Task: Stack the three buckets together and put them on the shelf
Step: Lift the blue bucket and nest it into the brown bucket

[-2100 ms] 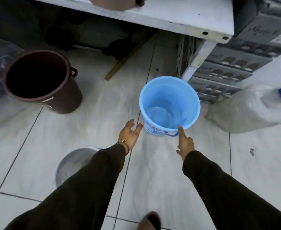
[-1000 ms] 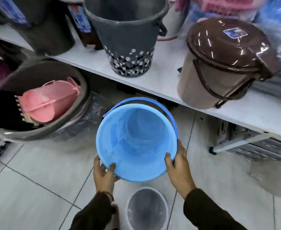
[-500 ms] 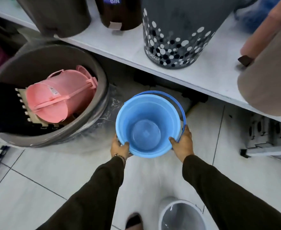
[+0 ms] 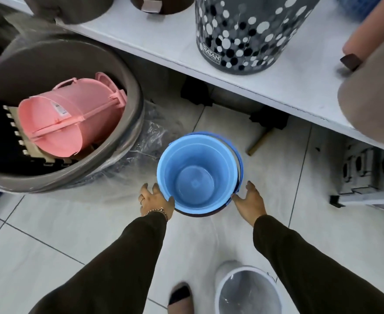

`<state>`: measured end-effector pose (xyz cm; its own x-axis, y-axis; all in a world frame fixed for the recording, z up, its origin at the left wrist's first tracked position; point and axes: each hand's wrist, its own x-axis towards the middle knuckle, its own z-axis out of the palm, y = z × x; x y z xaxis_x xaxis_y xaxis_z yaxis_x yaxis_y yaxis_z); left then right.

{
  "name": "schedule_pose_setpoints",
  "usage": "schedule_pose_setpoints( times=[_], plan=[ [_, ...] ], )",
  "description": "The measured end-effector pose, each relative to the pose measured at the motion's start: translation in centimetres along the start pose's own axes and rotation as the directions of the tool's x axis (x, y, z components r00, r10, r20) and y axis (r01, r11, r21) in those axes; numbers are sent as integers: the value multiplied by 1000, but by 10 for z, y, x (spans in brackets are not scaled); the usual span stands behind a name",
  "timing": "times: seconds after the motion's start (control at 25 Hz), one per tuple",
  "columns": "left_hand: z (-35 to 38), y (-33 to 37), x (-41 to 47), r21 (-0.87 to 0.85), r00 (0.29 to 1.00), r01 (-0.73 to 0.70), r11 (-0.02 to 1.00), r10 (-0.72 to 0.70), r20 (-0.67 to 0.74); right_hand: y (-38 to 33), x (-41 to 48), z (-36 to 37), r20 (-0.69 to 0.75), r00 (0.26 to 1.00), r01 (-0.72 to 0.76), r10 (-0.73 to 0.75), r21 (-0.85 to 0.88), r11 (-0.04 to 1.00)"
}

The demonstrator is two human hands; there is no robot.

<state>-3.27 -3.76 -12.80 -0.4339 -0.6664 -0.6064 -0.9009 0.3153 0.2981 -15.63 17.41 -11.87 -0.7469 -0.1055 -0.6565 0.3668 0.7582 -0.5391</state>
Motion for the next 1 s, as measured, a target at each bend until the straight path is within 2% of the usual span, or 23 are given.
schedule_pose_setpoints(
  times=[0.16,0.36,0.44,0.52,0.68,0.76,0.84,0.92,1.0],
  plan=[
    [5,4,-51,101,980,-187,977,193,-55,31,-37,-29,36,999,-9,10,-24,1000],
    [49,-8,-135,58,965,-254,965,257,-45,112,-103,-56,74,995,-67,73,-79,995],
    [87,-31,-171,33,978,-204,978,202,48,166,-127,-57,89,986,-130,140,-114,985],
    [137,-64,-201,-23,978,-82,996,85,193,228,-147,-50,109,969,-205,224,-157,966],
    [235,-126,-234,-31,918,126,992,-104,383,328,-161,-14,167,914,-349,370,-144,926],
    [273,-136,-241,-173,882,238,956,-138,450,358,-160,8,225,906,-355,360,-63,933],
    [298,-138,-245,-319,908,279,906,-140,395,374,-162,23,227,932,-300,283,43,953],
    [306,-133,-243,-407,944,264,875,-147,295,374,-164,29,156,967,-216,201,86,973],
    [298,-119,-245,-538,949,285,793,-153,277,366,-168,21,60,990,-129,124,91,987]
  ],
)
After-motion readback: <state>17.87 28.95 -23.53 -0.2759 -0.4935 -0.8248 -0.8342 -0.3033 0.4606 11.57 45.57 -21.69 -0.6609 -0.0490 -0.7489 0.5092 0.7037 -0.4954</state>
